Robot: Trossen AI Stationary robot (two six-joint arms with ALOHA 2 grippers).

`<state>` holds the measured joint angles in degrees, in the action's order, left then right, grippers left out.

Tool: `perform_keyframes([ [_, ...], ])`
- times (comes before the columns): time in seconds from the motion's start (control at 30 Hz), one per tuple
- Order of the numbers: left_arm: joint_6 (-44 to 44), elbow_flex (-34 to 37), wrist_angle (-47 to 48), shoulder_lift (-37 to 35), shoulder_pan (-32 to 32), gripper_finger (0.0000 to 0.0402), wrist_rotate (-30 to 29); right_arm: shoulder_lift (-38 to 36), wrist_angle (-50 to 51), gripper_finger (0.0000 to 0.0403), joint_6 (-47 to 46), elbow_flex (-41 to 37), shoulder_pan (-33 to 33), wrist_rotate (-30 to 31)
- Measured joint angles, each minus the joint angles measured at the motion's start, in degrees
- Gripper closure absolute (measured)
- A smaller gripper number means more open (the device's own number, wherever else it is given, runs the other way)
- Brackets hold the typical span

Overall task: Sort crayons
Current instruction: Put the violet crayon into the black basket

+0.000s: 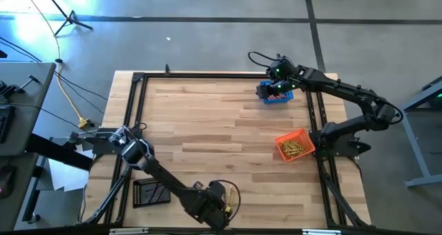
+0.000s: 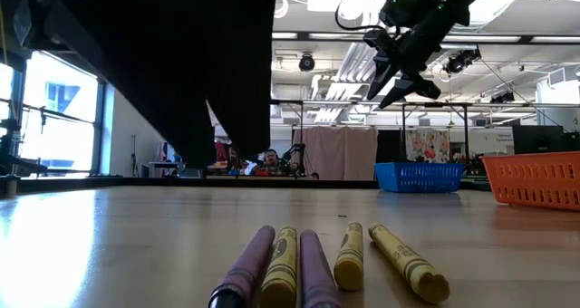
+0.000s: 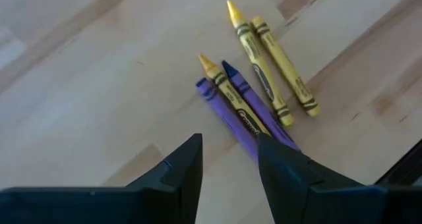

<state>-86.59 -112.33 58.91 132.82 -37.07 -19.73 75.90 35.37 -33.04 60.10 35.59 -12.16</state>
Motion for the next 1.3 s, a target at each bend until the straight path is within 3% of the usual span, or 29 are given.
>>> perform_keyframes([
  [0.27, 1.3, 0.0, -2.2, 1.3, 0.8, 0.0250, 1.1, 0.0, 0.0, 0.0270, 0.0, 0.0, 0.0, 0.0],
  [1.3, 1.9, -0.3, 1.4, 5.2, 2.5, 0.0250, 3.1, 0.0, 0.0, 0.0270, 0.0, 0.0, 0.0, 0.0],
])
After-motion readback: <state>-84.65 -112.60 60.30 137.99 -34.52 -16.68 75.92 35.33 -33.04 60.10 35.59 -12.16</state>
